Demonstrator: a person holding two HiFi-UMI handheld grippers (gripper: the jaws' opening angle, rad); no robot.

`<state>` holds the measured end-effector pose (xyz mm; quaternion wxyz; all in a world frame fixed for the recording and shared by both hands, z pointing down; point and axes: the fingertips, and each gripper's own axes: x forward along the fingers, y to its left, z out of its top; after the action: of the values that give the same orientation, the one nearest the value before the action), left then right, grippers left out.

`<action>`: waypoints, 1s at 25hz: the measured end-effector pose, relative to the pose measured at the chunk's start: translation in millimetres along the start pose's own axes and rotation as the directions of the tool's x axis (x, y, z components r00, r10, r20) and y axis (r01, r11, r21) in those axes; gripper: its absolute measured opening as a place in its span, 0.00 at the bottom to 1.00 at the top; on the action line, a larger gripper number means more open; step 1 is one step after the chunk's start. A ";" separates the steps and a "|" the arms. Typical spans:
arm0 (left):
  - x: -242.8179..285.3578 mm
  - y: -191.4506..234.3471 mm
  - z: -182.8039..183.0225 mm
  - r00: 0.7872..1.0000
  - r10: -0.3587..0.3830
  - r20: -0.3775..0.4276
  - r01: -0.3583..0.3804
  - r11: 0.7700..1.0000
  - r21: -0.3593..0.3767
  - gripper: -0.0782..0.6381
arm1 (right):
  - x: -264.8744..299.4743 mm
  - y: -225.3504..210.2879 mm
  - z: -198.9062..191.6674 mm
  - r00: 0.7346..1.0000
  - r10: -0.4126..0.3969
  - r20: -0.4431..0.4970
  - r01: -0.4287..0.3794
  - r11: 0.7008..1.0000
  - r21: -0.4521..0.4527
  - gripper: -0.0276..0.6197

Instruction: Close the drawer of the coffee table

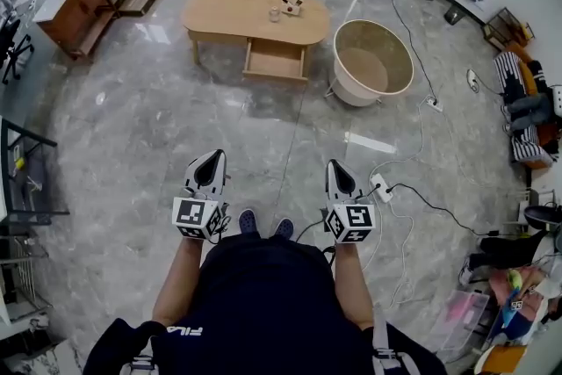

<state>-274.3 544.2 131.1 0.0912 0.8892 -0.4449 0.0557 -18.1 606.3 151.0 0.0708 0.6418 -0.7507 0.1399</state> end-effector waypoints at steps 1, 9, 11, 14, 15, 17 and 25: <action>-0.7 3.4 -0.5 1.000 -0.005 -0.002 0.005 1.000 0.000 0.14 | 0.6 3.0 -0.3 1.000 0.000 0.000 0.000 1.000 0.005 0.08; -3.4 26.4 -6.1 0.999 -0.037 -0.004 0.037 0.999 0.007 0.14 | 4.4 20.3 -3.9 0.999 -0.037 0.007 0.036 0.999 0.027 0.08; -5.9 32.1 -4.4 0.999 -0.040 -0.004 0.040 0.999 0.003 0.14 | 2.4 26.2 -2.6 0.999 -0.043 0.010 0.043 0.999 0.032 0.08; -8.9 39.3 -1.7 0.999 -0.042 -0.001 0.042 0.999 0.003 0.14 | 0.6 34.6 -1.7 0.999 -0.042 0.014 0.042 0.999 0.030 0.08; -9.1 40.2 -1.4 0.999 -0.044 -0.003 0.044 0.999 0.004 0.14 | 0.5 35.7 -2.0 0.999 -0.043 0.014 0.042 0.999 0.031 0.08; -9.9 40.5 -1.2 0.999 -0.049 -0.004 0.049 0.999 -0.002 0.14 | 0.2 37.1 -2.2 0.999 -0.047 0.012 0.047 0.998 0.032 0.08; -7.2 45.2 -0.5 1.000 -0.014 0.018 0.014 1.000 0.021 0.14 | 6.6 33.8 -6.8 0.999 -0.041 0.009 0.041 0.999 0.034 0.08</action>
<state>-314.9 523.4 135.3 0.0782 0.8936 -0.4390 0.0517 -52.8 606.8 155.3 0.0594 0.6588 -0.7352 0.1481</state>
